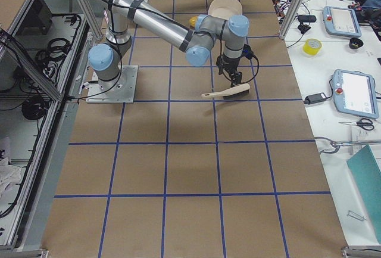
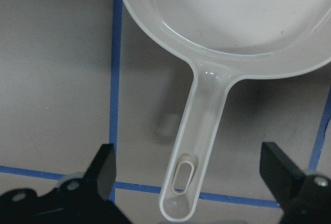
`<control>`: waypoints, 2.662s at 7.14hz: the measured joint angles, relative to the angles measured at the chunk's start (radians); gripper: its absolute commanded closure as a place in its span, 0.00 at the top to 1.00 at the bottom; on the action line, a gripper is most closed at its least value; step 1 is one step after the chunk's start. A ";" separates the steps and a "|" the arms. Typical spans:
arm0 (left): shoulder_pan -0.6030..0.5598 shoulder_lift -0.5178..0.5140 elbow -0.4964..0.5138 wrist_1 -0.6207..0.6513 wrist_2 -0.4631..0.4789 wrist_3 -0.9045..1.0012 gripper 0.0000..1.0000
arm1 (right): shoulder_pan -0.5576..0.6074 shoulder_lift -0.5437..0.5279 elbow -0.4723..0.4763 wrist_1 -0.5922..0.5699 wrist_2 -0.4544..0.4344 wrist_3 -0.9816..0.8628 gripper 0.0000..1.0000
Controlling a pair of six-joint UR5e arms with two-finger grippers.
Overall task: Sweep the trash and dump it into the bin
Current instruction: 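Close the left gripper on the dustpan handle while the right gripper grasps the brush handle, then lift the brush with the right gripper and carry it toward the dustpan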
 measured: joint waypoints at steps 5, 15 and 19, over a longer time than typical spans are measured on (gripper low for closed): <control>0.000 -0.071 -0.031 0.005 -0.075 0.006 1.00 | -0.042 0.085 0.022 -0.013 -0.031 0.013 1.00; 0.001 -0.103 -0.076 0.092 -0.114 0.025 0.15 | -0.045 0.078 0.097 0.010 -0.074 0.098 0.00; 0.002 -0.101 -0.079 0.104 -0.114 0.050 0.15 | 0.000 0.033 0.072 0.048 -0.078 0.292 0.00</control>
